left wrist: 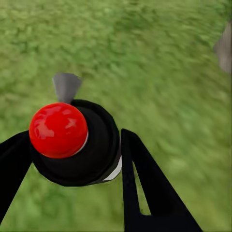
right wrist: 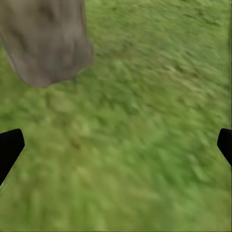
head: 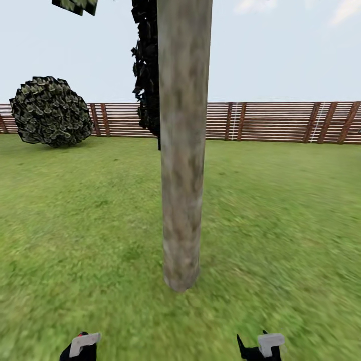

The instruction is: In the garden, pick up the pesticide atomizer on the floor and spray pesticide onto both trees until each tree trunk is fully covered.

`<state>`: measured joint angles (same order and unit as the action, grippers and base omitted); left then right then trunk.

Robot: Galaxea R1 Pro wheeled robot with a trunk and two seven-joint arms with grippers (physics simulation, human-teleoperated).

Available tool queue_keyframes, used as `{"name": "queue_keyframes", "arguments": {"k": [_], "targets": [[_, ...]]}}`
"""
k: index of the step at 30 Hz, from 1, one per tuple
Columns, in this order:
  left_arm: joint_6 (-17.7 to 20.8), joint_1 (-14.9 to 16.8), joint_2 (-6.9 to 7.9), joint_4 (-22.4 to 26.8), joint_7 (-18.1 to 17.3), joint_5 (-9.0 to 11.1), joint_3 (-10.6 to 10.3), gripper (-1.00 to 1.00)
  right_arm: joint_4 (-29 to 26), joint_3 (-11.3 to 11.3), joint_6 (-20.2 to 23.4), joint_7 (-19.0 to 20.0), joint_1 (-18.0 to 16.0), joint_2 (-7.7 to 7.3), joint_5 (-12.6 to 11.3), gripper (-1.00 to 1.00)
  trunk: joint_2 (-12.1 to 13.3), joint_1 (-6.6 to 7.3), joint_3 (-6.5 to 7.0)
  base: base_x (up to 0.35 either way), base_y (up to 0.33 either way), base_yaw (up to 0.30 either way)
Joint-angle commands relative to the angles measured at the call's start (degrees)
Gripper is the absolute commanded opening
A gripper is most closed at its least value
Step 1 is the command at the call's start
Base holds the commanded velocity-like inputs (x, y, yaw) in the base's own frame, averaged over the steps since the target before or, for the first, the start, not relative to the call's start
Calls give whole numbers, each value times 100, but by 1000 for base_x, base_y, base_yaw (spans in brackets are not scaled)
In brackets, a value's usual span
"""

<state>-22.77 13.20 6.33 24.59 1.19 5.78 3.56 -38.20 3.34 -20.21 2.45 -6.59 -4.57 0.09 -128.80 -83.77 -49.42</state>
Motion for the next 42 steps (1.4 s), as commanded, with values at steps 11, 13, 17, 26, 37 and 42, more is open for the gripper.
{"name": "queue_keyframes", "arguments": {"k": [11,13,17,26,37,42], "targets": [[-2,31,151,422,-426,-1049,-57,-100,-230,51,8,199,-719,0,440,100,0,0,0,46,0,0],[8,90,197,480,-854,-1537,-53,-100,-229,54,13,473,-757,0,923,100,0,0,0,1,0,0],[77,332,273,512,-1774,-2216,-53,-100,-224,53,25,1167,-872,0,1663,100,0,0,0,0,0,0],[960,1136,399,520,-4000,-3393,-49,-100,-231,52,35,2772,-1276,0,1986,100,0,0,0,0,0,0],[1041,1380,379,521,-4576,-4056,-58,-100,-227,62,43,3229,-1518,4,2001,100,0,0,0,0,0,0],[1114,1386,297,528,-4884,-4547,-51,-100,-241,276,39,3506,-1540,65,2168,100,0,0,0,0,0,0]]}}
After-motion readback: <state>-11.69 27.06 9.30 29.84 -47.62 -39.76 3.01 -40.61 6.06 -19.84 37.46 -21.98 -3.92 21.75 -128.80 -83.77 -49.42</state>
